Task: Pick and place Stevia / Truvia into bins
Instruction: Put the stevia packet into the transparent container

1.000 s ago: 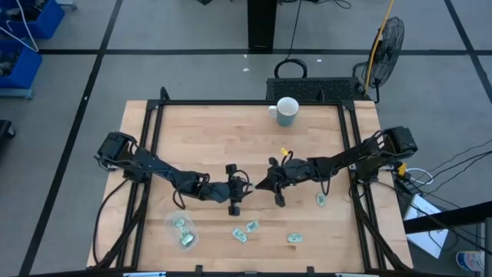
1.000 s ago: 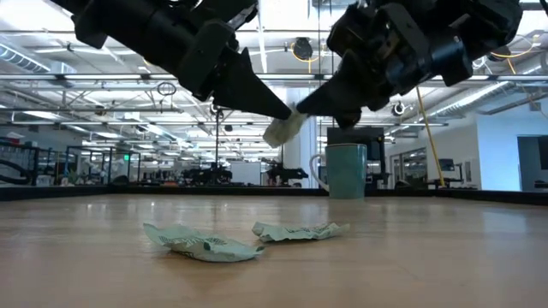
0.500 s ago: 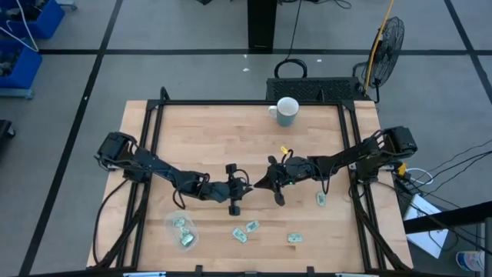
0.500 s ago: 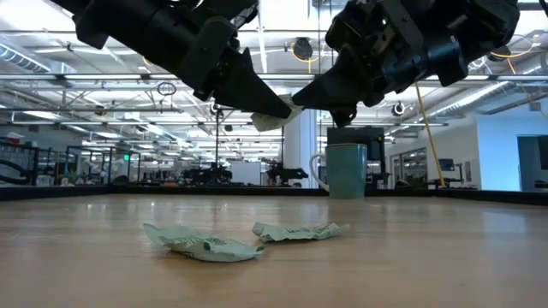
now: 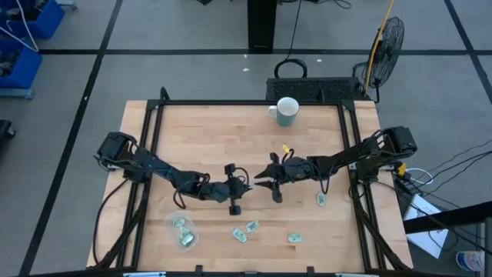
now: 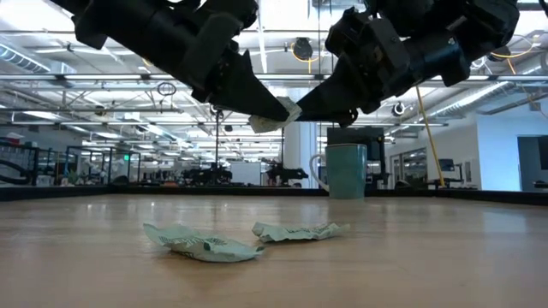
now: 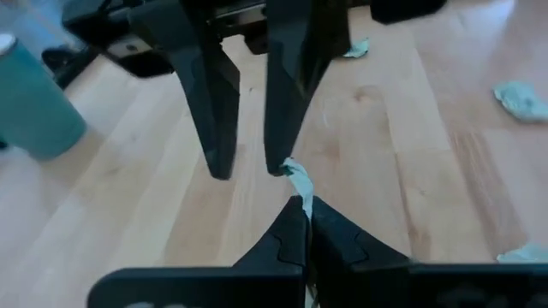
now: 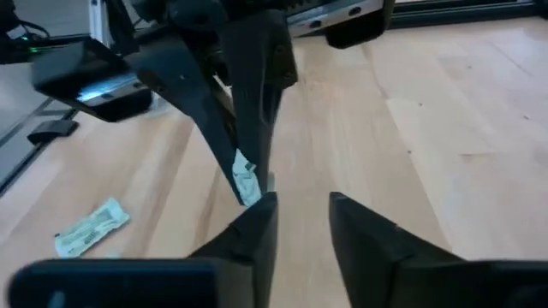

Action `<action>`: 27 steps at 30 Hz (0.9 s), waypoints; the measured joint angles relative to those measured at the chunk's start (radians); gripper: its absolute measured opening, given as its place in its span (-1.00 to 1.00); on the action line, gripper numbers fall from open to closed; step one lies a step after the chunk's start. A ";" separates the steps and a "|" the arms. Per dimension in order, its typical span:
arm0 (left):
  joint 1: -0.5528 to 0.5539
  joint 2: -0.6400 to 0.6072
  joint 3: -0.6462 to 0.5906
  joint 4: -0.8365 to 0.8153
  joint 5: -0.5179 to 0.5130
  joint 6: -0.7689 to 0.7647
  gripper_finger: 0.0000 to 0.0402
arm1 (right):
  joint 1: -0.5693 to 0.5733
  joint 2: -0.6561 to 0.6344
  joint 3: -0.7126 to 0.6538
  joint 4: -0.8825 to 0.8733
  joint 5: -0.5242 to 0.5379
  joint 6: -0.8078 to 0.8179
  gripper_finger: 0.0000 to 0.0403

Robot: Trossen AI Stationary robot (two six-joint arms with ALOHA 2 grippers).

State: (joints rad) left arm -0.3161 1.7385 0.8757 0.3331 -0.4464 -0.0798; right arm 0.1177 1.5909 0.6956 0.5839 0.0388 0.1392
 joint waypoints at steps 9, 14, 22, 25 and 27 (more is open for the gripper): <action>-0.020 -0.223 0.000 -0.389 0.090 -0.460 -0.99 | 0.000 0.000 0.000 -0.079 0.091 -0.073 -0.23; -0.083 -0.360 0.001 -0.734 0.365 -0.715 -0.99 | 0.002 0.000 0.000 -0.128 0.090 -0.076 -0.23; -0.297 -0.409 0.001 -1.036 0.531 -1.356 -0.99 | 0.002 0.000 0.000 -0.157 0.091 -0.077 -0.25; -0.372 -0.396 0.001 -1.092 0.520 -1.547 -0.99 | 0.002 0.000 0.000 -0.155 0.091 -0.077 -0.25; -0.413 -0.389 0.001 -1.115 0.506 -1.656 -0.99 | 0.002 0.000 0.000 -0.151 0.091 -0.088 -0.25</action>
State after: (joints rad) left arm -0.7287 1.3497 0.8764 -0.7814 0.0598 -1.7361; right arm 0.1196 1.5909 0.6956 0.4331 0.1295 0.0511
